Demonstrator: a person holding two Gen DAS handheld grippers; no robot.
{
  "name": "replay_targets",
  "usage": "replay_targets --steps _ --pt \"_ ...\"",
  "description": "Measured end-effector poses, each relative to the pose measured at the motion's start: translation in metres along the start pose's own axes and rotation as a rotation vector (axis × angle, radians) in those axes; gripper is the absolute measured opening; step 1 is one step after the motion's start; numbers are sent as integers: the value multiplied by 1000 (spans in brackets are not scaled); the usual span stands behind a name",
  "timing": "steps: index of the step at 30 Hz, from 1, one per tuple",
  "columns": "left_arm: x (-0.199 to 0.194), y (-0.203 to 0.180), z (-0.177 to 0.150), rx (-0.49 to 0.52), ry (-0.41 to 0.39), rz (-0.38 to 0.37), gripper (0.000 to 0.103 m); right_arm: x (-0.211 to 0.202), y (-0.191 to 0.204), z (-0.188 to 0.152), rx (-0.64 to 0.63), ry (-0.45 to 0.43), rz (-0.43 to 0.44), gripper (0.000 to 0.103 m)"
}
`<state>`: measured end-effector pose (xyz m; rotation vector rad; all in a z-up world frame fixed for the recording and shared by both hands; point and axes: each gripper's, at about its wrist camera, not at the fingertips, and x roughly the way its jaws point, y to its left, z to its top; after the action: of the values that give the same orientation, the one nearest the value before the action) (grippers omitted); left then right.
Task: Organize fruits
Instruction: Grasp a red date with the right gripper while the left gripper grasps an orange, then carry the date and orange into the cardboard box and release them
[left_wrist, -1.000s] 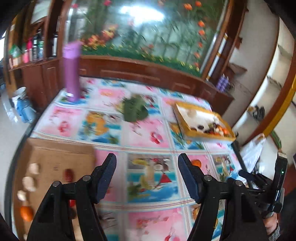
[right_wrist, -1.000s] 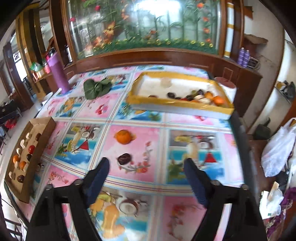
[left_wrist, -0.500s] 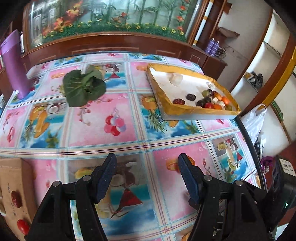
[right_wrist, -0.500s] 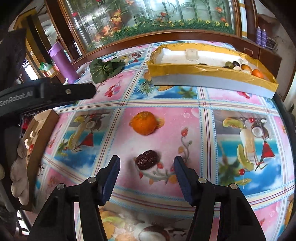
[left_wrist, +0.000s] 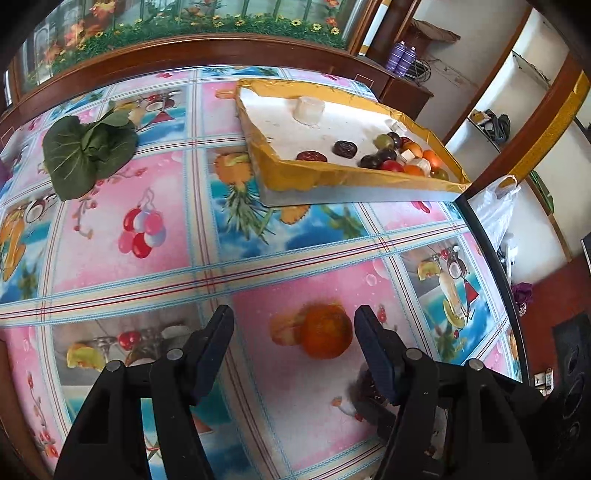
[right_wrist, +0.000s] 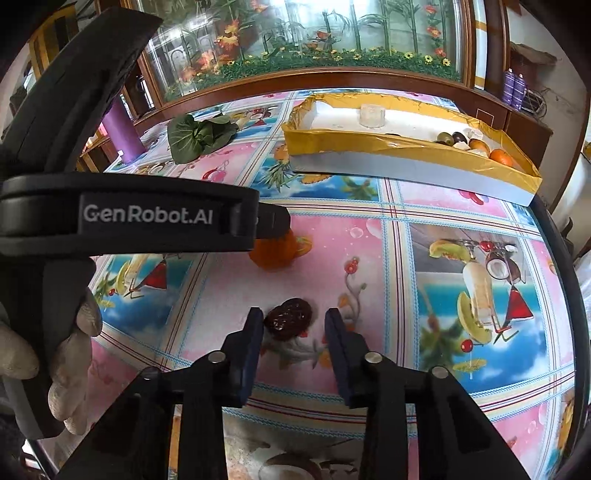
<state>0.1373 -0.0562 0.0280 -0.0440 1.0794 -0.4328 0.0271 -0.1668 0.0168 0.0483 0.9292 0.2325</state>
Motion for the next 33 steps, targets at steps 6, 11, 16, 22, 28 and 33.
replay_targets --steps 6,11,16,22,28,33 --pt "3 -13 -6 39 -8 -50 31 -4 -5 -4 4 -9 -15 35" --pt "-8 -19 -14 59 -19 -9 26 -3 -6 -3 0 -10 -13 35" --pt "-21 2 -26 5 -22 4 26 1 2 -1 -44 -3 -36 36" --pt "-54 29 -48 -78 -51 5 26 5 13 0 -76 -2 -64 24" --pt "-106 46 -83 -123 -141 -7 26 -11 22 -3 -60 -27 -25 24" --pt "-145 77 -121 -216 -206 -2 26 -36 47 -4 -86 -55 28 24"
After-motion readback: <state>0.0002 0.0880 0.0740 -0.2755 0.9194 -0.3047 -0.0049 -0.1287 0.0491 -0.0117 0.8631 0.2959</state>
